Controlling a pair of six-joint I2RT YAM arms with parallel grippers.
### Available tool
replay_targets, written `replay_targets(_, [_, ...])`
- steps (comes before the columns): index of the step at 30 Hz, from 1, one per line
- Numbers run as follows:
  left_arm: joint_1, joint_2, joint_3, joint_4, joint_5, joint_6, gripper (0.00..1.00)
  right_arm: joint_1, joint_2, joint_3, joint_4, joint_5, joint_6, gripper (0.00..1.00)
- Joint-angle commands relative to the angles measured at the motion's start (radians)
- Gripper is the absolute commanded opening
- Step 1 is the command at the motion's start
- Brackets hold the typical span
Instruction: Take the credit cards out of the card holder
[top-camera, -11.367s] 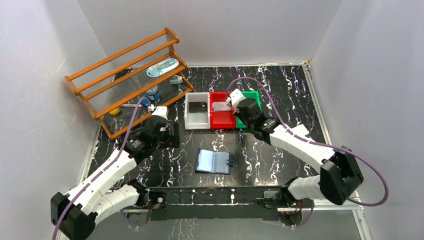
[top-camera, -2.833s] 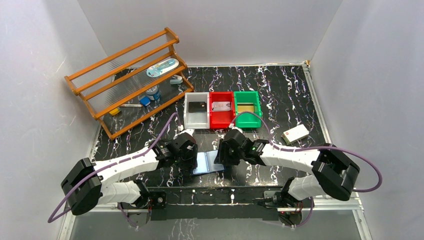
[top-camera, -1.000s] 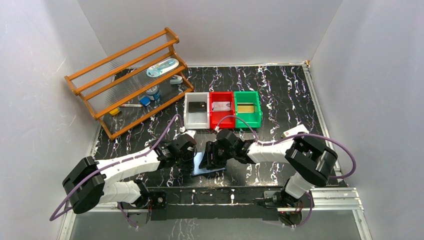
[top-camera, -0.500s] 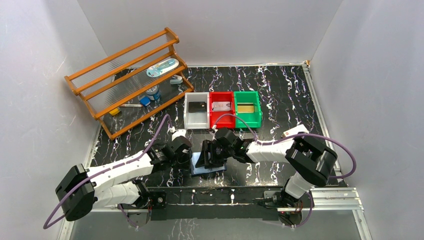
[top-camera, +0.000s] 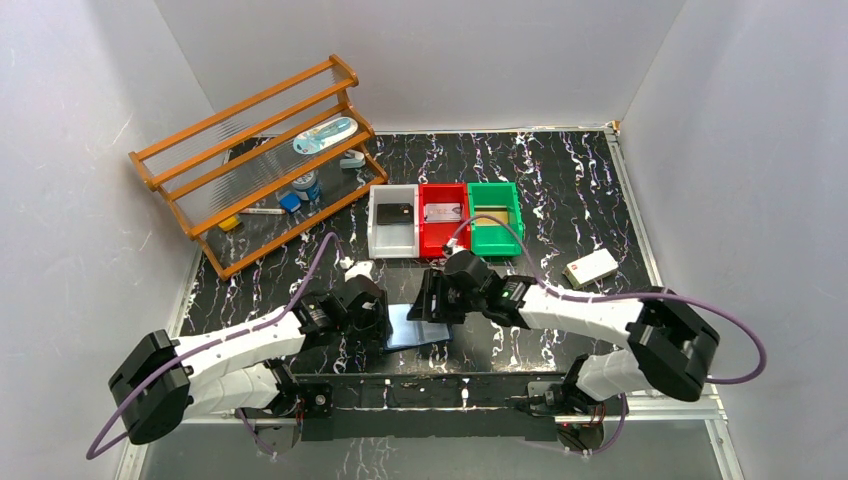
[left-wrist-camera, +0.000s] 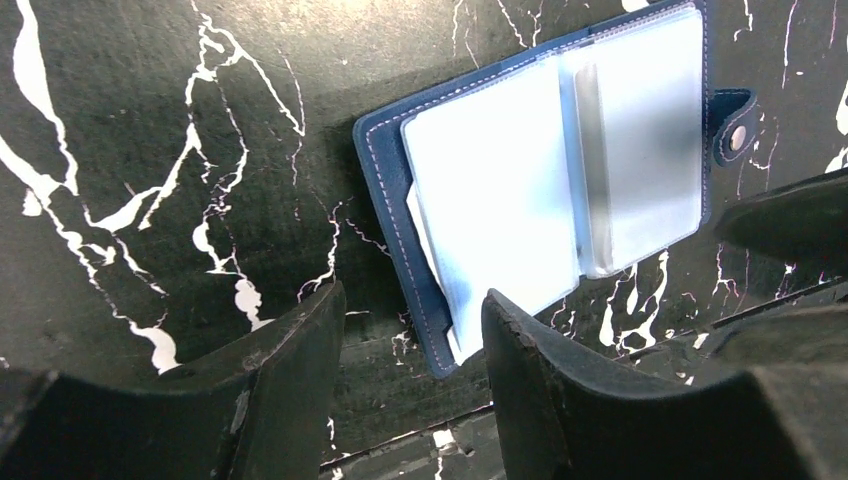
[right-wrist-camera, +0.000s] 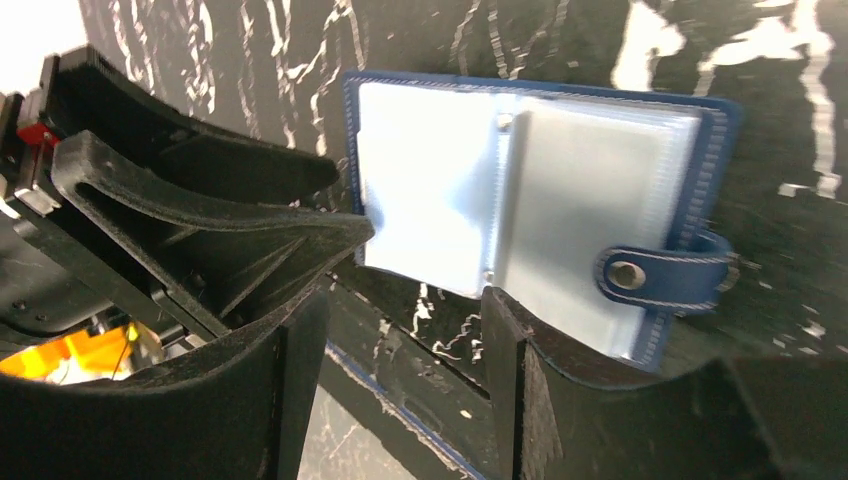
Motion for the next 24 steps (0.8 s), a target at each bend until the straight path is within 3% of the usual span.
replay_targets(1, [-0.001, 0.022, -0.009, 0.047, 0.038, -0.004, 0.51, 0.003, -0.079, -0.003, -0.152, 0.185, 0.001, 0.66])
replay_targets(12, [-0.002, 0.044, -0.013, 0.076, 0.042, -0.006, 0.36, 0.000, -0.060, -0.022, -0.163, 0.189, 0.028, 0.61])
replay_targets(24, [-0.002, 0.059, -0.005, 0.080, 0.055, 0.029, 0.28, 0.000, 0.021, -0.003, -0.151, 0.153, 0.026, 0.60])
